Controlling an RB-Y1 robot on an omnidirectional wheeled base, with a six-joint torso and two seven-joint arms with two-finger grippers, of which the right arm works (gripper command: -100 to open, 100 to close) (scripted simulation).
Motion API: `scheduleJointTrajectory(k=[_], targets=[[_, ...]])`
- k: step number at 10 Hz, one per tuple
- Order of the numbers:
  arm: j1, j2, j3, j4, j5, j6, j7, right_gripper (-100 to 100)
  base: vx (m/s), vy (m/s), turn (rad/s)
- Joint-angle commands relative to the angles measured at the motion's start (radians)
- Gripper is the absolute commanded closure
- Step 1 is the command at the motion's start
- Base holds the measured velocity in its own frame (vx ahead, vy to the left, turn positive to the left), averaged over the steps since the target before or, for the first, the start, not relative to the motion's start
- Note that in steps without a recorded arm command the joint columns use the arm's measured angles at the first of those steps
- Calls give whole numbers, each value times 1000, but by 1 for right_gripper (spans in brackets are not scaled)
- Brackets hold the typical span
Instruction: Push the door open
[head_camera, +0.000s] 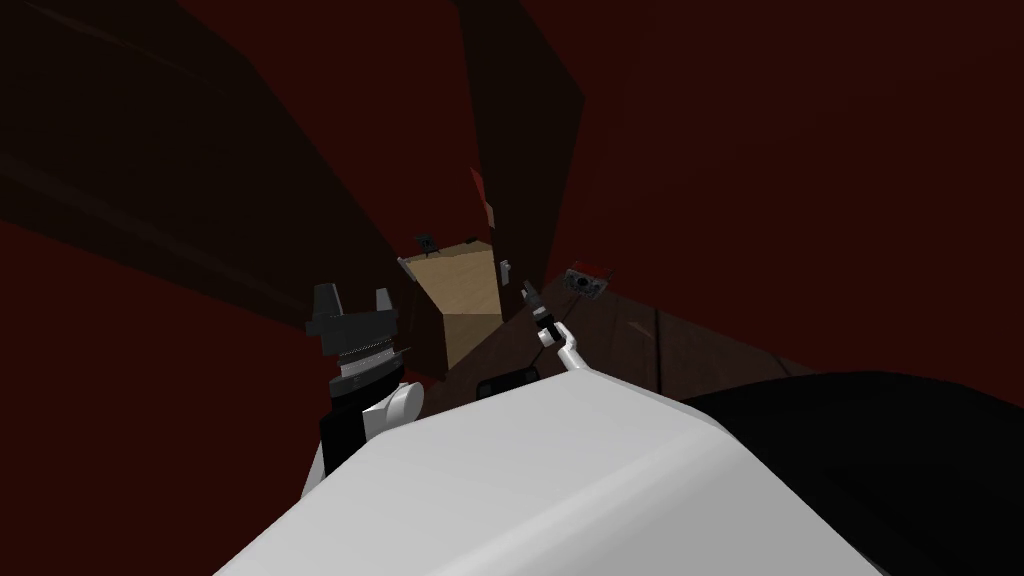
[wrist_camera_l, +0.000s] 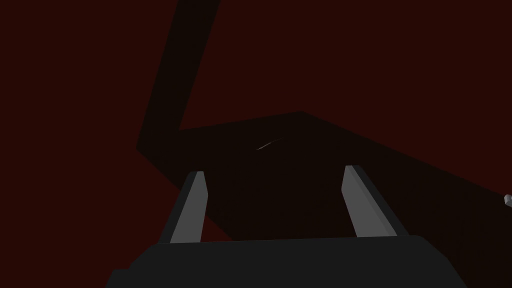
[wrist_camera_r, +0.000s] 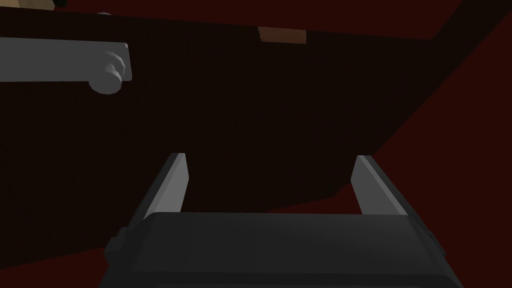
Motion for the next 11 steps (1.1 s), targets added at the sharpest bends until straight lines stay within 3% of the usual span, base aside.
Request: scheduleJointTrajectory(k=[1, 2, 3, 4, 7, 8, 10, 11], targets=[[-35, -7, 4, 50, 10, -2, -25, -100, 68, -73, 65], [-35, -7, 4, 59, 10, -2, -25, -100, 56, -54, 31], [-59, -10, 6, 96, 16, -2, -40, -100, 59, -53, 45], [-59, -10, 6, 97, 16, -2, -40, -100, 46, -48, 19], [-129, -20, 14, 194, 35, -2, -85, -100, 65, -63, 53], [-129, -20, 14, 207, 35, -2, -85, -100, 61, -69, 27], [-175, -27, 20, 268, 48, -2, -114, -100, 56, -80, 49], [-175, -27, 20, 279, 48, -2, -114, -100, 47, -56, 25]])
